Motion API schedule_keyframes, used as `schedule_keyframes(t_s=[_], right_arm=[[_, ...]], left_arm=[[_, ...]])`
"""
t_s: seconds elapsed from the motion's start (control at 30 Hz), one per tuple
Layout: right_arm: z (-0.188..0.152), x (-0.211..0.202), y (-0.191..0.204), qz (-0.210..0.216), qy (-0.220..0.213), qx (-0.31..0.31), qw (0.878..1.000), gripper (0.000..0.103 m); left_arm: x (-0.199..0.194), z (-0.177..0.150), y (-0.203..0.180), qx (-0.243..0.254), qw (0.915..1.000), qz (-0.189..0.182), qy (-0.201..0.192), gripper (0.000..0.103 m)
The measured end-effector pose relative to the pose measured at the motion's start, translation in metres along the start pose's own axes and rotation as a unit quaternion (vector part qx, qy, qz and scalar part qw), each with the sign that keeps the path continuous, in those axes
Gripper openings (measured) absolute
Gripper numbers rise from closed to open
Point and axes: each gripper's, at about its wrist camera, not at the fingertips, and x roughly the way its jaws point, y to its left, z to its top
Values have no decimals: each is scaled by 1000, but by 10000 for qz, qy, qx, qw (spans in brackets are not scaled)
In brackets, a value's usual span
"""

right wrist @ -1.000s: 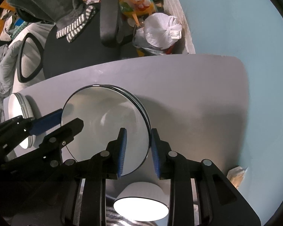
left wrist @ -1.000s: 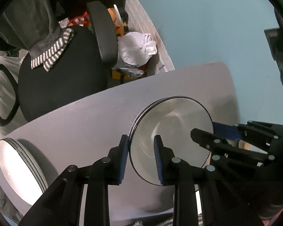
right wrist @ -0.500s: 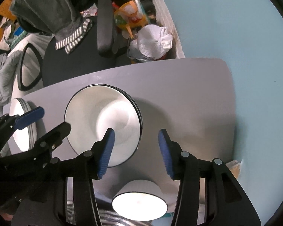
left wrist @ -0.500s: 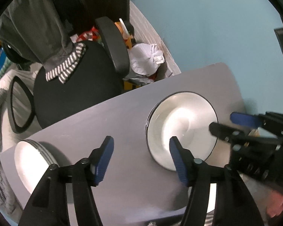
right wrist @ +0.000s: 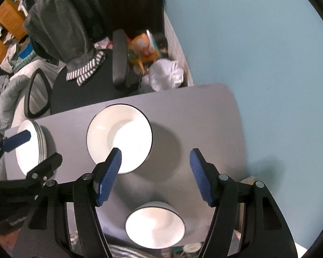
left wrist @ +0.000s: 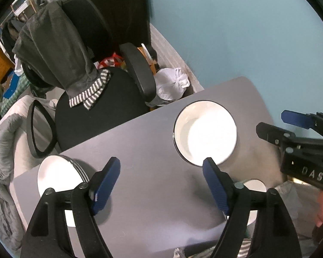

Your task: Organize plates and bowls

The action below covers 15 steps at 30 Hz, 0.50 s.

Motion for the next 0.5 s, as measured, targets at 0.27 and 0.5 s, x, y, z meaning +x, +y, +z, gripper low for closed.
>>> schedule_keyframes(t_s=[0.27, 0.5], right_arm=[[-22, -40, 10, -133, -321, -157, 9993, 65], [-40, -63, 9, -223, -419, 72, 9988, 65]], left_arm=[[-31, -18, 3, -92, 9994, -279, -183, 81], [-51, -36, 3, -10, 9982, -485, -357, 81]])
